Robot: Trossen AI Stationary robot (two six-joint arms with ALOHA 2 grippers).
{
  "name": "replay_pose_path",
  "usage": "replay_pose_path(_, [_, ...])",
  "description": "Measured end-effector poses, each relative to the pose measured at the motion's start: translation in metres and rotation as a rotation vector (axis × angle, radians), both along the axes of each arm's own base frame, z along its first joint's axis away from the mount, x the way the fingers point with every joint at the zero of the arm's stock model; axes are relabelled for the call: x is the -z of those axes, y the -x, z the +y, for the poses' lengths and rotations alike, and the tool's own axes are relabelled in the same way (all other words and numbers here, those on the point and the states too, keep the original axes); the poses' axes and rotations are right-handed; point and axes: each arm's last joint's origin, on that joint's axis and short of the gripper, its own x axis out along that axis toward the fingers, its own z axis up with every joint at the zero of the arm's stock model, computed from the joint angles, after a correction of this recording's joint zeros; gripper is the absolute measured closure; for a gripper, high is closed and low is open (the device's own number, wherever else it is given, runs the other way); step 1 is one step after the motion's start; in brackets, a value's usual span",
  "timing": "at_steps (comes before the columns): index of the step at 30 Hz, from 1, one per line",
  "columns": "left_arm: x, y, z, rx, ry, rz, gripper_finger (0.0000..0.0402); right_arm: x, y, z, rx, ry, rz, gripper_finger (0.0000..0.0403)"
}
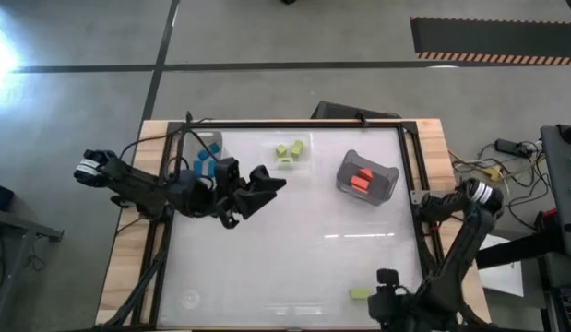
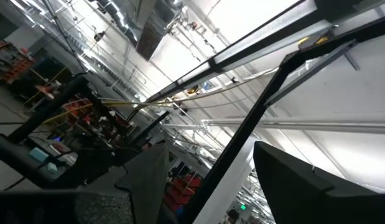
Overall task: Sort & place blocks by color
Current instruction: Put the green block into the transparent bin
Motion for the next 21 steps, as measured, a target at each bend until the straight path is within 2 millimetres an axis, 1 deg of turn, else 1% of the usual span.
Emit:
replay_pose_path(4, [0.001,-0.001,0.0,-0.011,0.037,0.008,0.0183,0.028,-0.006,0.007,-0.013,0.097,0.023,0.0219])
replay_pose_path(7, [0.001,-0.001,0.001,-0.022,0.044,0.01,0.0183,0.044,-0.007,0.009,-0.01,0.141,0.047,0.0204])
replay_pose_path(14, [0.0,0.0,0.001,-0.025,0.046,0.007,0.0183,0.064,-0.003,-0.003,0.025,0.193,0.056,0.0175])
replay_pose_path(21, [0.002,0.0,0.002,-0.05,0.062,0.017,0.0183,0.083,0.003,-0.013,0.022,0.122,0.017,0.0163])
